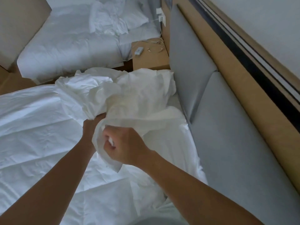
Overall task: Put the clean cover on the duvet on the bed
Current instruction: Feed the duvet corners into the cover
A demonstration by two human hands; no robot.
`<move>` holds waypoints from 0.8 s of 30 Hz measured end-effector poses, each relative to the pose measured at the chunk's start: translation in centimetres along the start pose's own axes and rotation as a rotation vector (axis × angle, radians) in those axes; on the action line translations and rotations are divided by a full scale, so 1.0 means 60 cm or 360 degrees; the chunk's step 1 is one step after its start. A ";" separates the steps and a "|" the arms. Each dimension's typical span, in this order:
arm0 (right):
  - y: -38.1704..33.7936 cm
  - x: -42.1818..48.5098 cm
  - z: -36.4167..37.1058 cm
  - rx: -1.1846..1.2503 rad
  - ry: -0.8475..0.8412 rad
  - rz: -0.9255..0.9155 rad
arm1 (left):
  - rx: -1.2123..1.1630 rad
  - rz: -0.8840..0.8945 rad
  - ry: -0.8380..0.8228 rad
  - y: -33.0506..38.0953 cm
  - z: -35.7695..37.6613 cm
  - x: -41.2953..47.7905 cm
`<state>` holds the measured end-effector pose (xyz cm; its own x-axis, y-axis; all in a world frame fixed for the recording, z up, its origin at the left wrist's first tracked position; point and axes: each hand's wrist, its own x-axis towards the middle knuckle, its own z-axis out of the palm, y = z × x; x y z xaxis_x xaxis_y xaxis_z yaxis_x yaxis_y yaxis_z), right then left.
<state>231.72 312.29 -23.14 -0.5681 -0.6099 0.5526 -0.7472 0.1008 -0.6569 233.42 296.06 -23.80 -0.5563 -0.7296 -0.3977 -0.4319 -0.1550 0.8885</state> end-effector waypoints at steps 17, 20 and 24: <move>0.103 0.086 -0.141 0.0086 0.0309 0.0539 | 0.0304 0.0194 -0.0725 -0.011 -0.007 -0.038; 0.080 0.176 -0.123 0.0398 -0.0641 0.0642 | 0.0595 0.0233 -0.1011 -0.017 -0.008 -0.052; 0.097 0.164 -0.065 0.0324 -0.1929 0.1068 | 0.0487 0.0223 -0.1167 -0.012 -0.018 -0.064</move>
<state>220.45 309.92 -19.54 -0.0670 -0.7929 -0.6056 -0.3334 0.5899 -0.7354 236.61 298.26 -22.67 -0.8981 -0.0896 -0.4306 -0.4398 0.1722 0.8814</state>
